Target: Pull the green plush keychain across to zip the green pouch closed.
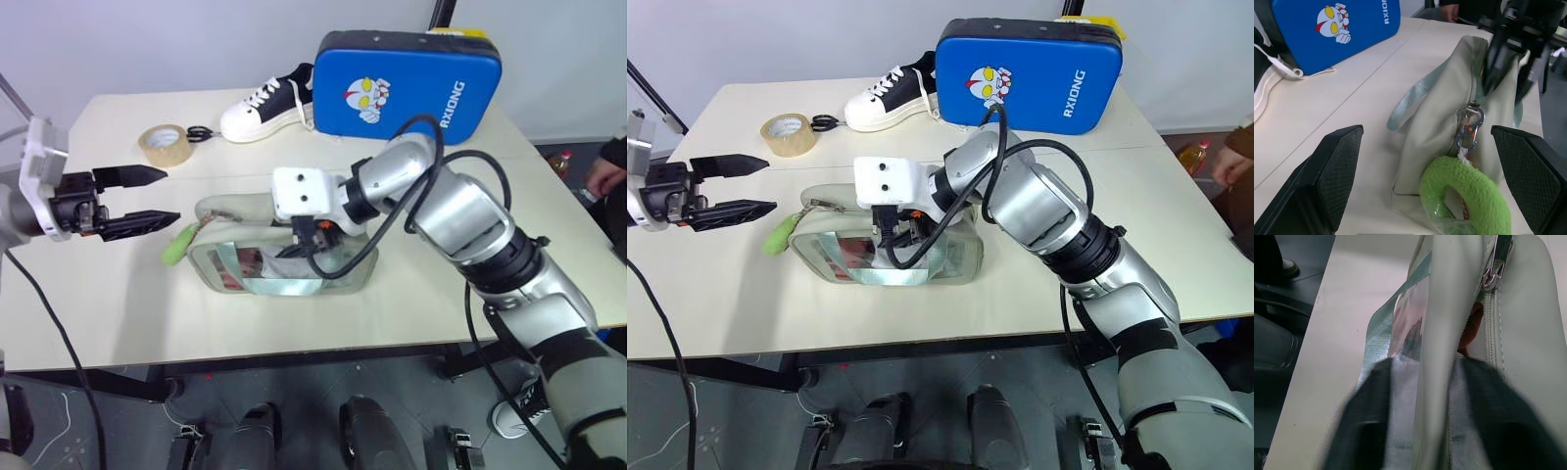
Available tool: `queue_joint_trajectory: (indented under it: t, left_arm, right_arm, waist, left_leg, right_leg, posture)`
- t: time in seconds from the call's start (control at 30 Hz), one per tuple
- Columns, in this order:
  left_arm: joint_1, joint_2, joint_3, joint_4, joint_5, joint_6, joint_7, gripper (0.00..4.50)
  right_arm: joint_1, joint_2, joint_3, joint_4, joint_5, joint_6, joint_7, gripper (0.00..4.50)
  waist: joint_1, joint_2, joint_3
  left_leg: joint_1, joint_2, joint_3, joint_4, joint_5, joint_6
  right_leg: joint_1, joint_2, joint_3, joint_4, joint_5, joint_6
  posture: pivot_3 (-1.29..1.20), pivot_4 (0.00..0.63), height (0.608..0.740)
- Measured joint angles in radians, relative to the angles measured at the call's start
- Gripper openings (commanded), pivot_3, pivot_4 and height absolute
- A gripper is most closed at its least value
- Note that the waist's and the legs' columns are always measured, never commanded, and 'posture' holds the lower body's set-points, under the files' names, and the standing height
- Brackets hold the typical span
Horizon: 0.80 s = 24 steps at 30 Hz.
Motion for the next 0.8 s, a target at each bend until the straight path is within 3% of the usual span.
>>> queue_joint_trajectory:
  t: [0.07, 0.23, 0.67, 0.73, 0.8]
  left_arm:
    - [0.000, 0.000, 0.000, 0.000, 0.000, 0.001, 0.000, 4.50]
    - [0.000, 0.001, 0.000, 0.000, 0.002, 0.000, 0.000, 4.50]
    - [0.009, 0.021, 0.001, 0.007, 0.004, 0.001, -0.011, 4.50]
    - [0.012, 0.020, -0.001, 0.005, 0.004, 0.001, -0.011, 4.50]
    - [0.022, 0.017, -0.004, -0.012, 0.004, 0.001, -0.011, 4.50]
  right_arm:
    - [0.001, -0.006, 0.000, 0.000, 0.000, -0.007, 0.003, 4.45]
    - [0.001, -0.028, -0.015, 0.001, 0.013, -0.001, 0.017, 4.45]
    - [-0.002, -0.119, -0.192, -0.008, 0.155, 0.106, 0.051, 4.45]
    - [0.002, -0.144, -0.221, -0.015, 0.163, 0.109, 0.049, 4.45]
    - [0.087, -0.242, -0.258, -0.082, 0.179, 0.113, 0.050, 4.45]
  waist:
    - [0.000, 0.000, 0.000]
    - [0.001, 0.000, 0.000]
    - [0.022, 0.000, 0.000]
    - [0.027, 0.000, 0.000]
    - [0.038, 0.000, 0.000]
  left_leg:
    - [0.000, 0.000, 0.000, 0.001, 0.000, 0.000]
    - [0.000, 0.000, 0.000, 0.005, 0.000, 0.000]
    - [0.000, -0.001, 0.000, 0.007, 0.000, 0.000]
    - [0.000, -0.001, -0.001, 0.008, 0.000, 0.000]
    - [0.000, -0.001, -0.001, 0.009, 0.000, 0.000]
  right_leg:
    - [0.000, 0.000, 0.000, 0.001, 0.000, 0.000]
    - [0.001, 0.000, 0.000, 0.004, 0.000, 0.000]
    - [0.002, 0.000, 0.000, 0.004, 0.000, 0.000]
    - [0.003, 0.000, 0.000, 0.004, 0.000, 0.000]
    - [0.004, -0.001, -0.001, 0.003, 0.000, 0.000]
  posture:
    - [0.00, 0.150, 0.695]
    - [0.00, 0.150, 0.695]
    - [0.00, 0.150, 0.695]
    - [0.00, 0.150, 0.695]
    - [0.00, 0.150, 0.695]
